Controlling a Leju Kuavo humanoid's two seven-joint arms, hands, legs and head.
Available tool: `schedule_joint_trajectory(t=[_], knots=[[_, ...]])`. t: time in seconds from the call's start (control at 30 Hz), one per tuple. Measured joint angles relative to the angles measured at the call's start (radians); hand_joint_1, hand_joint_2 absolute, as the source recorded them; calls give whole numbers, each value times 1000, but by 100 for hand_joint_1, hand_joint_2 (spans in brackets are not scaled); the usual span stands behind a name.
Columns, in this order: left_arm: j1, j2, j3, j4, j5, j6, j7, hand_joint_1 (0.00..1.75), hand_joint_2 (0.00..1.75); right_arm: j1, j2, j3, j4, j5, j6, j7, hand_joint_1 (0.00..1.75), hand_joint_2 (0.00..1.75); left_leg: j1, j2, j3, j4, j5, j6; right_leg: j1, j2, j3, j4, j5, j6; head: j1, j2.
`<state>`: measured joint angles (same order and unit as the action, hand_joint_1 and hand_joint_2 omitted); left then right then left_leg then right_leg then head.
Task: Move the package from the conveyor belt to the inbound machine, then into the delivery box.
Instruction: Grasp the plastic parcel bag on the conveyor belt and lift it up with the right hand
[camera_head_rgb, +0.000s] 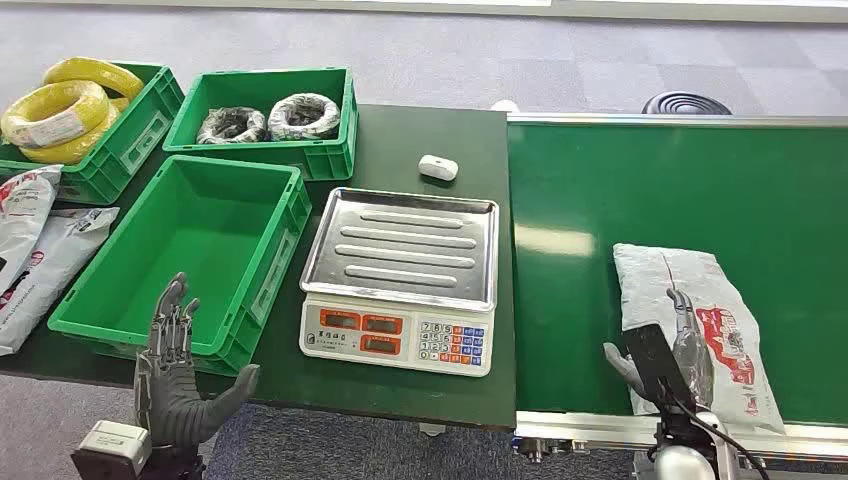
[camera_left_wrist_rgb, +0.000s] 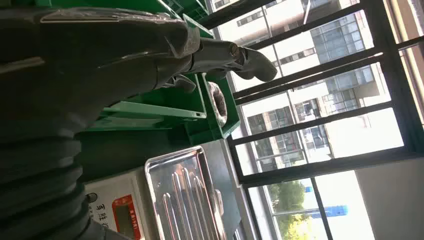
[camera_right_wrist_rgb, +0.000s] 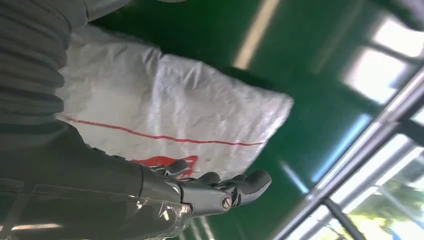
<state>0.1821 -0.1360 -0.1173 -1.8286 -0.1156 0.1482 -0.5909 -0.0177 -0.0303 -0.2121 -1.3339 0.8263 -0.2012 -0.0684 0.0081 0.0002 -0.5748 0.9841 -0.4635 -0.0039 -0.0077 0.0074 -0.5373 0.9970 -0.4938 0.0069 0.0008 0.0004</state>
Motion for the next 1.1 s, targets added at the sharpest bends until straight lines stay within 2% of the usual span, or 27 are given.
schedule_joint_trajectory(t=[0.07,0.23,0.27,0.37,0.4,0.43,0.57,0.67,0.73,0.87,1.0,1.1], knots=[[-8,0,-5,2,3,0,4,0,175,-28,-6,-15,45,-1,-3,5,0,175,0,0,0,0,0,0,0,0,0,0,0,0,0,0],[-52,2,-24,22,23,-2,16,0,175,-162,-49,-74,294,33,31,86,2,175,0,0,0,0,0,0,0,0,0,0,1,0,0,0],[-58,2,-28,27,27,-1,16,0,175,-185,-59,-79,346,49,48,106,16,175,0,0,0,0,0,0,0,0,0,0,1,0,0,0],[-74,3,-38,44,34,9,17,0,175,-248,-82,-83,495,123,106,180,132,175,0,0,0,0,0,0,0,0,0,0,1,0,0,0],[-80,3,-41,51,37,14,17,0,175,-270,-87,-80,539,152,120,205,162,175,1,1,0,0,0,0,1,0,0,0,1,0,0,0],[-87,3,-43,57,40,17,17,0,175,-293,-91,-75,578,178,129,227,169,175,1,1,1,0,0,0,1,1,0,0,1,0,-1,0],[-105,3,-47,75,42,30,21,0,175,-376,-102,-55,690,238,134,288,175,175,2,4,9,0,-1,-1,2,3,7,-2,0,-1,0,0],[-110,3,-48,84,42,38,24,0,175,-411,-105,-44,729,245,129,302,175,175,2,5,13,0,-2,0,2,3,12,-3,0,0,0,0],[-109,3,-48,87,42,47,25,0,175,-420,-102,-50,736,190,127,244,175,175,2,5,15,0,-2,0,2,3,14,-3,1,0,0,0],[-101,5,-47,88,48,59,22,0,175,-408,-86,-75,718,18,118,52,175,175,1,5,14,0,0,1,1,3,15,-3,4,1,0,0],[-83,8,-46,88,58,76,3,0,175,-378,-52,-83,629,-151,32,-110,175,175,1,3,8,1,2,2,1,3,9,-3,5,1,-1,0],[-80,10,-47,88,64,87,-14,0,175,-369,-28,-83,534,-259,-42,-184,175,175,1,1,4,1,3,2,2,2,6,-2,5,1,-1,0]])
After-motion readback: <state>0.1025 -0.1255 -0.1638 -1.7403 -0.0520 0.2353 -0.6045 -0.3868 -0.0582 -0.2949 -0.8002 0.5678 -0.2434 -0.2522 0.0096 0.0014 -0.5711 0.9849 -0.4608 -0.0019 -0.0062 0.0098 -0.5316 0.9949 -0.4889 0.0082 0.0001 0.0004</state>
